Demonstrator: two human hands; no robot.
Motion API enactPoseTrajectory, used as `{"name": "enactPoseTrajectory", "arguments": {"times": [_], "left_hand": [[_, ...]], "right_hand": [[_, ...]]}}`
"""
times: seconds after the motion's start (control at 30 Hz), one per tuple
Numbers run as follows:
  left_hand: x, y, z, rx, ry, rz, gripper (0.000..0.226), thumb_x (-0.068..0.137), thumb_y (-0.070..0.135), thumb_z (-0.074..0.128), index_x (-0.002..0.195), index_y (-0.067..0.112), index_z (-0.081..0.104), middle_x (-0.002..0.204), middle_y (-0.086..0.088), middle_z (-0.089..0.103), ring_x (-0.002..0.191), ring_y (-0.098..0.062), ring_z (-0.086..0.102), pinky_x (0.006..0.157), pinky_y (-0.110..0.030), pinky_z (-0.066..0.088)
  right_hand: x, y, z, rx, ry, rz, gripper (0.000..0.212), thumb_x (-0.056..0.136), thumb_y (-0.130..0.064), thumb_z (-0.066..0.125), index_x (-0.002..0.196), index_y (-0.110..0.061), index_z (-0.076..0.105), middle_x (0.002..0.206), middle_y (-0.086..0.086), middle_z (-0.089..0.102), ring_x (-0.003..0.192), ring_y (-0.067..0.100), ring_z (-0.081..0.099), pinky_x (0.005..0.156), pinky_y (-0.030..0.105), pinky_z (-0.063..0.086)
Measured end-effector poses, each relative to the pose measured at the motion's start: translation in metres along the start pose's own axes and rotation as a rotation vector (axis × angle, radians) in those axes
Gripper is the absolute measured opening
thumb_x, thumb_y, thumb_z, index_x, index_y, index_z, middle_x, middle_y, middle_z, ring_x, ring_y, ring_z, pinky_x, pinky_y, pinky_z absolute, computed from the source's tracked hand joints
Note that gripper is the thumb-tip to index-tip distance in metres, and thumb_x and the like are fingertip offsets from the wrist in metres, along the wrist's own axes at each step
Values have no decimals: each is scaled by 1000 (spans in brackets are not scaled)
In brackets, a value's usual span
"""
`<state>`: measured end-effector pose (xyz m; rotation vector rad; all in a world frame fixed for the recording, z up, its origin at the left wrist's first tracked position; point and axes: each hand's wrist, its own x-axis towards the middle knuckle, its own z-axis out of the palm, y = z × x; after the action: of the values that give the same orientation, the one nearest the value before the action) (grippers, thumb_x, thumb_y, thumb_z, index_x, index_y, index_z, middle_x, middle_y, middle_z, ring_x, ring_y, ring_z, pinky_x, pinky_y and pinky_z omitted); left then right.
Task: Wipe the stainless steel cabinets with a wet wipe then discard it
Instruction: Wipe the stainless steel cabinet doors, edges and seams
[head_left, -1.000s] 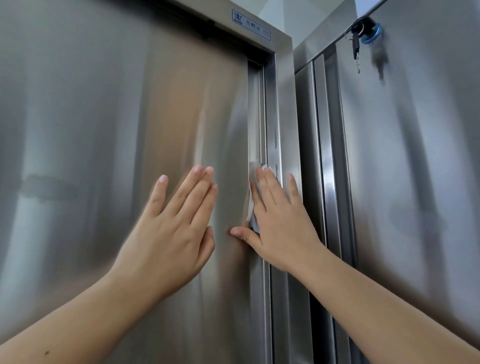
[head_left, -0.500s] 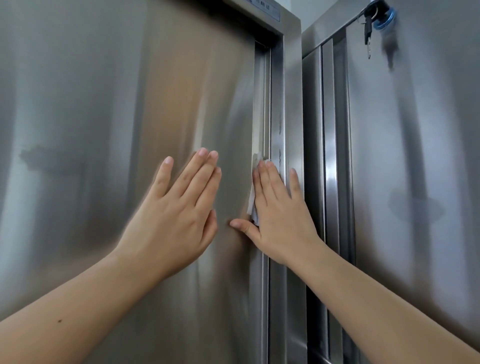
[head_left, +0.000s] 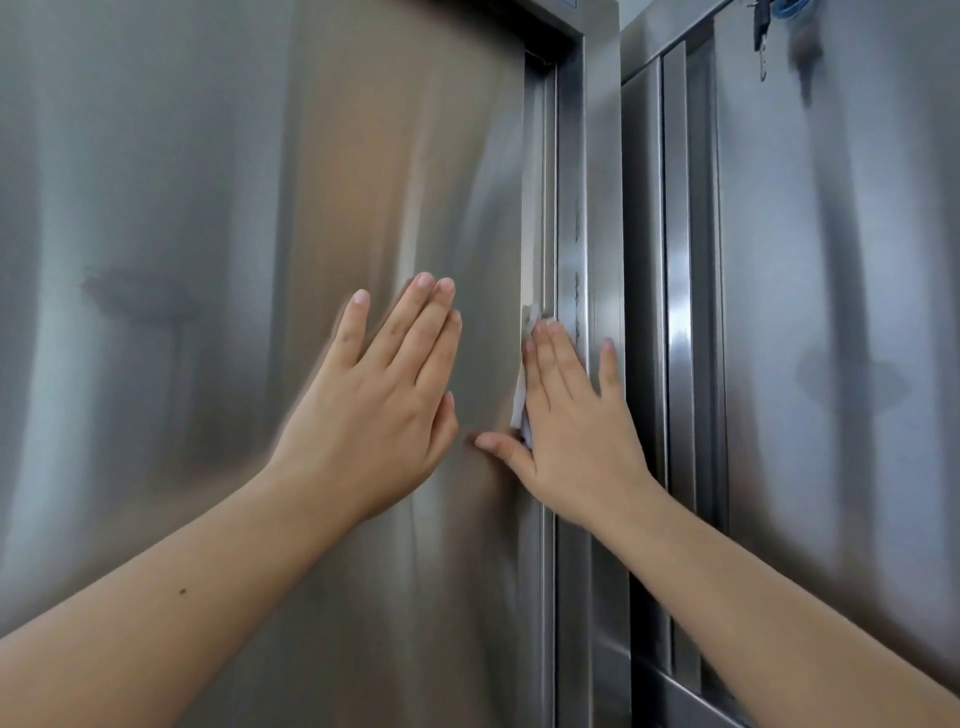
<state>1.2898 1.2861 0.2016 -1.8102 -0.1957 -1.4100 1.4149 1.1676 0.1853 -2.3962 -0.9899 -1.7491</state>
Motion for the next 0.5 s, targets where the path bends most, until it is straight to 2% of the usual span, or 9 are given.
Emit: {"name": "enactPoseTrajectory", "arguments": {"times": [0.1, 0.23, 0.3, 0.4, 0.5], "left_hand": [[-1, 0, 1, 11, 4, 4, 59, 89, 26, 27, 136, -5, 42, 147, -20, 34, 138, -32, 27, 108, -53, 23], [-6, 2, 2, 14, -7, 30, 57, 89, 25, 28, 136, -5, 41, 147, -20, 34, 138, -33, 27, 108, -54, 23], [-11, 4, 2, 6, -12, 52, 57, 89, 24, 29, 135, -6, 43, 146, -21, 35, 137, -34, 28, 107, -55, 24], [-21, 8, 1, -12, -26, 78, 56, 89, 23, 28, 134, -6, 43, 145, -21, 36, 136, -35, 30, 106, -56, 26], [-27, 13, 0, -13, -43, 109, 55, 89, 23, 28, 134, -6, 43, 145, -22, 35, 136, -35, 31, 106, -56, 27]], "right_hand": [[2, -2, 3, 1, 3, 13, 95, 77, -66, -20, 142, 2, -11, 153, 17, -9, 142, 29, -12, 104, 50, -21], [-36, -14, 14, 33, -15, 19, 94, 84, -65, -4, 142, 4, 20, 151, 21, 15, 141, 32, 11, 110, 52, 5], [-60, -23, 21, 47, -72, 2, 92, 85, -66, 1, 140, 3, 29, 149, 22, 21, 140, 33, 17, 109, 52, 12], [-77, -27, 25, 25, -139, -27, 94, 84, -68, -3, 143, -1, 25, 150, 21, 16, 140, 34, 13, 110, 50, 10], [-66, -23, 17, 1, -101, -19, 98, 81, -68, -12, 144, 2, 14, 151, 22, 6, 141, 33, 4, 111, 48, 2]]}}
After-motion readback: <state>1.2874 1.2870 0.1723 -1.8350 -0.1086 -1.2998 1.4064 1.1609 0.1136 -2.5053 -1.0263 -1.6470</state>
